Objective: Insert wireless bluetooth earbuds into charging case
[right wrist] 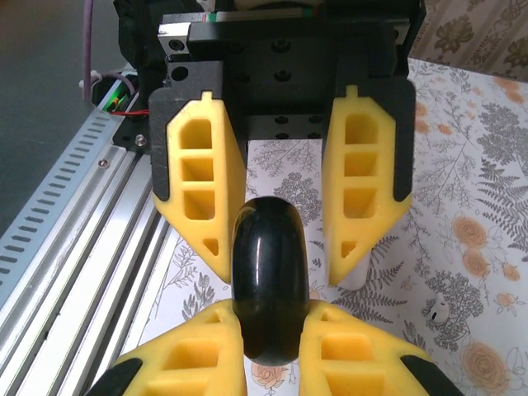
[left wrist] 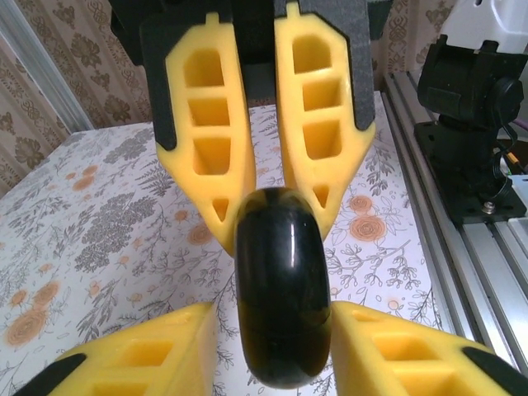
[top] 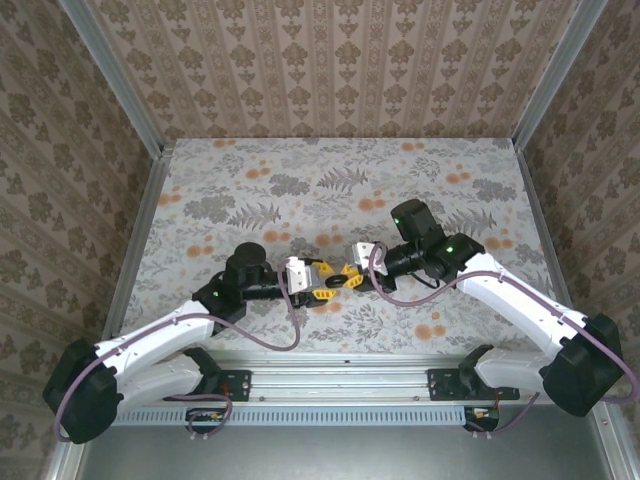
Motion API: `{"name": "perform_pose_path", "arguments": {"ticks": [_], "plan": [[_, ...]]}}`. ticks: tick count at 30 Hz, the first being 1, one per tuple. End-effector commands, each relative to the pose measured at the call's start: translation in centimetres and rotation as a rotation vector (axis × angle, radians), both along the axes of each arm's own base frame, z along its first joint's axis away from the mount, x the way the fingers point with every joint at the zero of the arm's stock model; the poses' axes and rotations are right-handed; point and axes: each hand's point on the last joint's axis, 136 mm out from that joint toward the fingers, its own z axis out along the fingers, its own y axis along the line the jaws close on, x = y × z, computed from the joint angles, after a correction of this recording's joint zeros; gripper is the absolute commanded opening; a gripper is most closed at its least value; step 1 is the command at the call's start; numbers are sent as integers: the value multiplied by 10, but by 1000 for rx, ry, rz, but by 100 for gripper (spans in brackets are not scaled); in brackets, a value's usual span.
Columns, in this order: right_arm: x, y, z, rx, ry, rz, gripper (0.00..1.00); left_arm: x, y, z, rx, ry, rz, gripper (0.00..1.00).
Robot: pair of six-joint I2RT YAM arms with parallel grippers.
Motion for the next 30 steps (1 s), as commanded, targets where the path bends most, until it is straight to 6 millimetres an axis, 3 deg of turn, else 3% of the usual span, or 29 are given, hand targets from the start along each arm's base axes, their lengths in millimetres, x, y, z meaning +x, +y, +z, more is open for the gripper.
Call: {"name": "perform_pose_path", "arguments": {"ticks": [1, 7, 11, 15, 25, 26, 30], "plan": [[-2, 4, 12, 18, -22, 29, 15, -2, -3, 11, -14, -28, -19, 35], [-3, 5, 13, 25, -13, 39, 15, -2, -3, 13, -21, -32, -21, 35], [-2, 6, 11, 22, -1, 39, 15, -3, -4, 16, -34, -35, -23, 42], [-2, 7, 9, 17, 10, 42, 15, -2, -3, 18, -40, -40, -20, 43], [-2, 8, 7, 19, 24, 44, 15, -2, -3, 17, -42, -40, -15, 22], [-2, 8, 6, 21, 27, 42, 17, -2, -3, 17, -42, -40, -12, 21], [0, 13, 12, 76, 47, 29, 38, -1, -2, 17, -40, -42, -8, 19]]}}
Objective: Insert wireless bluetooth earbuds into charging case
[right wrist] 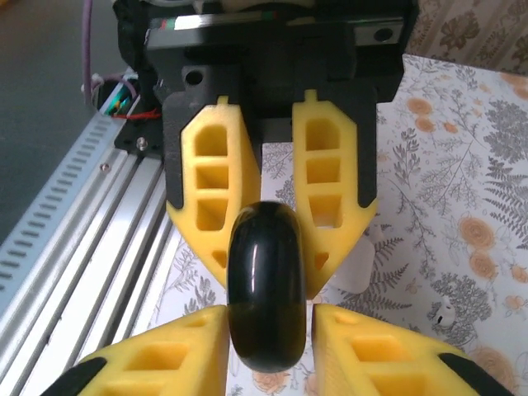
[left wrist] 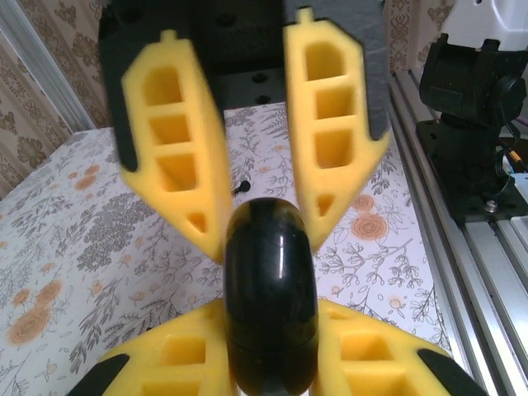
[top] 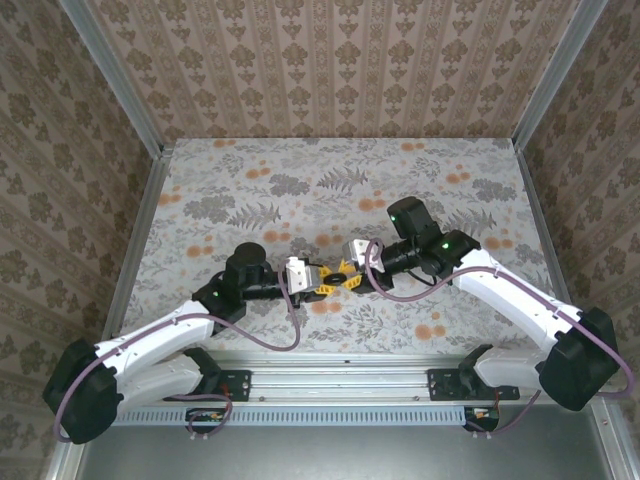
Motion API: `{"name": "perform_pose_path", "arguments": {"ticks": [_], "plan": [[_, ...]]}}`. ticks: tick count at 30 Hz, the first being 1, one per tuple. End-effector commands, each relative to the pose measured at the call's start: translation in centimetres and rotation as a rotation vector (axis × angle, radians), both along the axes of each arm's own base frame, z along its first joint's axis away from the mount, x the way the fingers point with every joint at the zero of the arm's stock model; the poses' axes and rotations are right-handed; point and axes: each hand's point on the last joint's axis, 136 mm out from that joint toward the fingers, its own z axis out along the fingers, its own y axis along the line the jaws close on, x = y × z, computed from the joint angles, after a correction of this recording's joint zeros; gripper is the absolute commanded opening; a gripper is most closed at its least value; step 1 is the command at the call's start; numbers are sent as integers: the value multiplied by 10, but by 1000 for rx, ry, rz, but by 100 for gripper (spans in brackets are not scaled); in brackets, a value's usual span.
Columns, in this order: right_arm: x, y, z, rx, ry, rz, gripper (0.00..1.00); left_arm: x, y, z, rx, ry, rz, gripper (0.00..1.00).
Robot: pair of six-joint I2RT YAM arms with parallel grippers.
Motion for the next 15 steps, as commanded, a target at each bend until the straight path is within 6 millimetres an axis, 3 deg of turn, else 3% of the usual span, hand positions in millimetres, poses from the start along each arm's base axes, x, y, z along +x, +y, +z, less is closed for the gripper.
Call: {"name": "perform_pose_path", "arguments": {"ticks": [1, 15], "plan": [[-4, 10, 14, 84, 16, 31, 40, -2, -3, 16, -40, -36, -14, 19], [4, 10, 10, 59, 7, 3, 43, -2, -2, 21, -52, -43, -11, 17]]}}
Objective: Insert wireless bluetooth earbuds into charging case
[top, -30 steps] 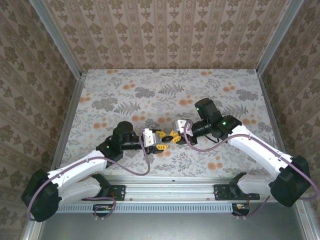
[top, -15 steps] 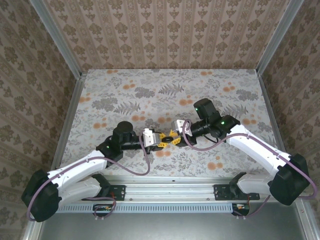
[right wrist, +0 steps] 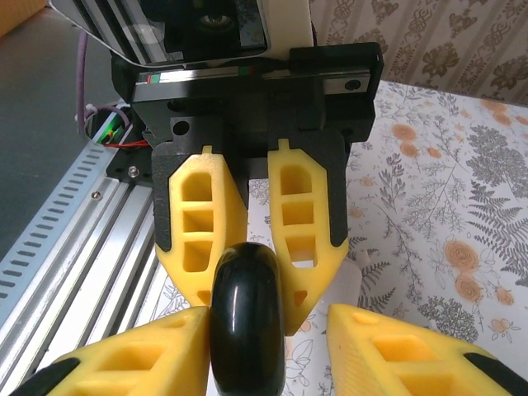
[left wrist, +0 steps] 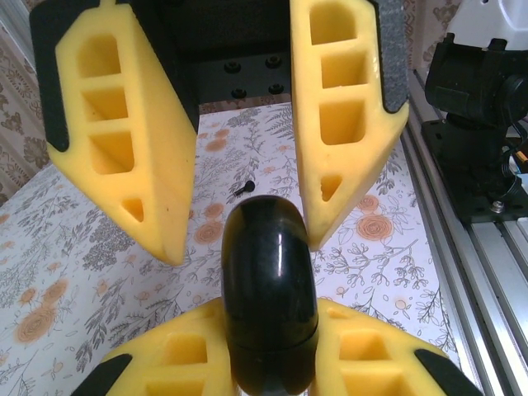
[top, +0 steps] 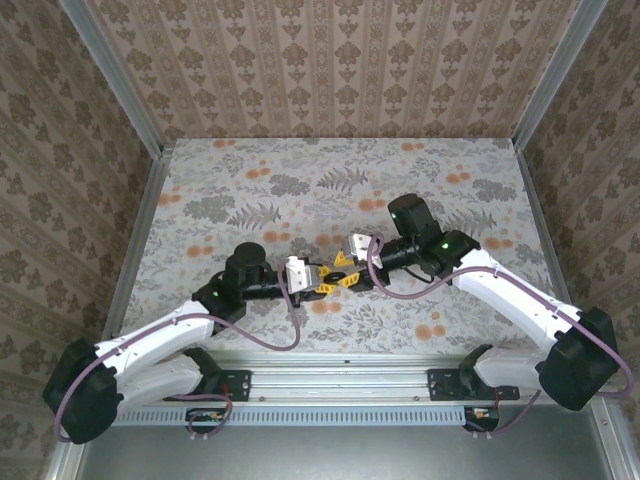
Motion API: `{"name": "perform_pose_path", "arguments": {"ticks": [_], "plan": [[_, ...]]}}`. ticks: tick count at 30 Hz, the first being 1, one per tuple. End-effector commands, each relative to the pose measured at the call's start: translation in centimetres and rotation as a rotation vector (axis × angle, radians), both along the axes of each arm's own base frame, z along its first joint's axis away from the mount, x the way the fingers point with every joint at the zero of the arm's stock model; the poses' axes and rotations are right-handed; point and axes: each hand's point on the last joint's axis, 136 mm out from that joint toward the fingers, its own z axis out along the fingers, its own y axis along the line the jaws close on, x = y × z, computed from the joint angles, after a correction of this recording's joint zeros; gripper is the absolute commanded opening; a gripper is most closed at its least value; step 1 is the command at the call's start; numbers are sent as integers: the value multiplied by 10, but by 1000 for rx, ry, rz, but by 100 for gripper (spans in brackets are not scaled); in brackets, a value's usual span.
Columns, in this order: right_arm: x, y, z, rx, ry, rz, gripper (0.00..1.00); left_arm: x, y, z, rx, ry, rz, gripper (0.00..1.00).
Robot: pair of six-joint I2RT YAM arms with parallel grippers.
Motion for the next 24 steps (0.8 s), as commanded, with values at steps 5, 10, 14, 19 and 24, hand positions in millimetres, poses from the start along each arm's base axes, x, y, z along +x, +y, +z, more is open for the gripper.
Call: {"name": "perform_pose_path", "arguments": {"ticks": [5, 10, 14, 19, 24], "plan": [[5, 1, -4, -14, 12, -29, 43, -4, -2, 20, -50, -34, -21, 16], [17, -2, 7, 25, 13, -90, 43, -5, -1, 19, -49, -34, -23, 16], [24, -5, 15, 52, 17, -121, 43, -5, -1, 19, -48, -33, -22, 15], [34, -9, 21, 82, 17, -161, 43, -6, 0, 20, -46, -37, -21, 15], [41, -12, 18, 80, 23, -194, 43, -6, 1, 20, -46, -42, -20, 15]]}}
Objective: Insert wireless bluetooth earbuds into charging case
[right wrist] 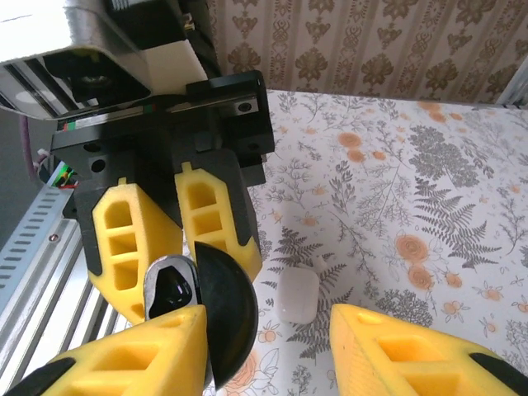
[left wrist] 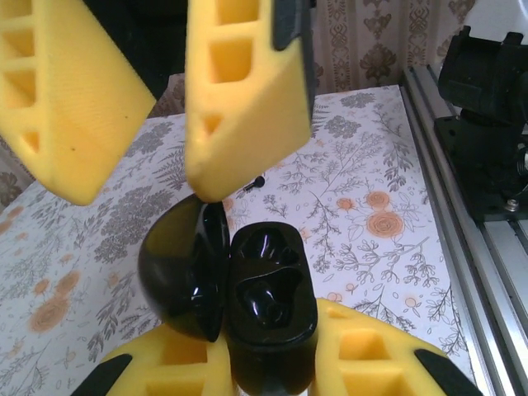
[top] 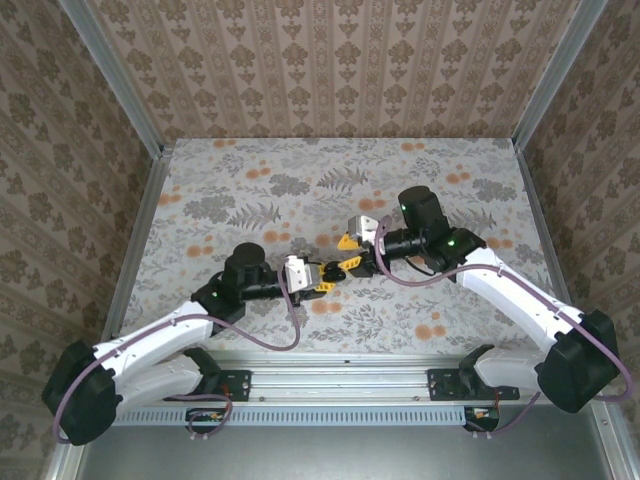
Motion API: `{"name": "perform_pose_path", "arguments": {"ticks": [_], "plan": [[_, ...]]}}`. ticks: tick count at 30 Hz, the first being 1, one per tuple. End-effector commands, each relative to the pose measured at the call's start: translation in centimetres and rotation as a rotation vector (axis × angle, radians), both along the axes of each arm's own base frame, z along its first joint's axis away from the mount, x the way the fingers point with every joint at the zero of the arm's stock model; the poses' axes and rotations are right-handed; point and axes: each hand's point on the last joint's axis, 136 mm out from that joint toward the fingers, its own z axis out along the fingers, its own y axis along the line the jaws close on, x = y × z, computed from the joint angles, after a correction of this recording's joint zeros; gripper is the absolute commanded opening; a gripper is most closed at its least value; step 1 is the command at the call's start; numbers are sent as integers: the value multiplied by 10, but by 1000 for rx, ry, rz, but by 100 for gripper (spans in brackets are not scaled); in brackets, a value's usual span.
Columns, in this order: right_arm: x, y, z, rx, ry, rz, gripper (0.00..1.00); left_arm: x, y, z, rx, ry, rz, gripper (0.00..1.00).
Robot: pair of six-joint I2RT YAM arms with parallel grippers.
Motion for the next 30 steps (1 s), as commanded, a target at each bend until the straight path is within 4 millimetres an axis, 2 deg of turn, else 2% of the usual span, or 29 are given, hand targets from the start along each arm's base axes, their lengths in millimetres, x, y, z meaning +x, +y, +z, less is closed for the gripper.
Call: {"name": "perform_pose_path", "arguments": {"ticks": [1, 15, 23, 30], "plan": [[9, -3, 0, 2, -9, -53, 43, -11, -1, 19, -50, -32, -54, 15], [5, -3, 8, 41, -13, -53, 43, -4, 0, 22, -92, 0, -21, 13], [8, -3, 17, 72, -14, -80, 45, 20, 6, 17, -155, 78, 70, 12], [22, -4, 23, 101, 57, -173, 44, 38, 13, 6, -188, 137, 138, 12]]}}
